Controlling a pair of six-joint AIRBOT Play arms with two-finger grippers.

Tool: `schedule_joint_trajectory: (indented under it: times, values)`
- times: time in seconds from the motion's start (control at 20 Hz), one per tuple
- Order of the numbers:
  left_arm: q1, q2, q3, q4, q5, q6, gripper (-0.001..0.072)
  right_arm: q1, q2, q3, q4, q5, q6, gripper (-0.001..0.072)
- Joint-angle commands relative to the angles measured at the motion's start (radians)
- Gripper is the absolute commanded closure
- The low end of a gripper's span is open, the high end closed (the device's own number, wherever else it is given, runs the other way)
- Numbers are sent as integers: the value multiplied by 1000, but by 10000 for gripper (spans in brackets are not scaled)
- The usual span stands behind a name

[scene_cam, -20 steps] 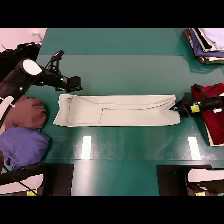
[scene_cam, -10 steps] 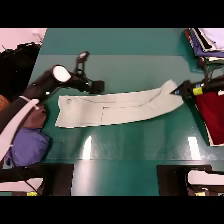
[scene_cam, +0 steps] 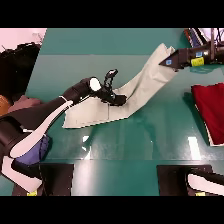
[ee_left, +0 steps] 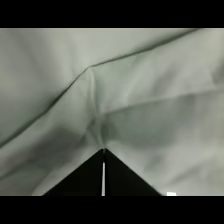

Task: Fold the shirts.

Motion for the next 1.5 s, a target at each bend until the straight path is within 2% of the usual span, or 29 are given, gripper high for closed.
schedule_joint_trajectory:
  times: [0.0,0.2,0.35,0.6,0.8,0.85,0.9,0.95,1.1,1.25,1.45]
  values:
    - [-13,-25,9,15,5,-1,684,105,7,61,2,-53,24,693]
    - [8,-22,9,73,-36,-6,684,184,3,64,2,-118,30,692]
    - [93,41,11,101,-95,-12,684,253,-18,64,3,-169,30,693]
    - [329,320,11,284,-154,-9,683,482,-131,64,3,-284,5,692]
    - [521,536,11,388,-197,-8,683,703,-341,187,2,-409,-19,676]
    - [559,573,11,392,-203,-8,683,737,-398,239,2,-404,-19,486]
    - [589,602,11,392,-209,-8,683,759,-443,285,2,-380,-19,240]
    - [615,623,11,392,-216,-8,683,771,-482,333,1,-329,-19,115]
    - [651,645,11,391,-241,-8,683,742,-512,397,-29,-142,-14,142]
    - [651,644,10,384,-261,0,683,669,-494,396,-125,6,17,147]
    - [651,644,10,384,-271,5,683,513,-394,182,-148,7,34,155]
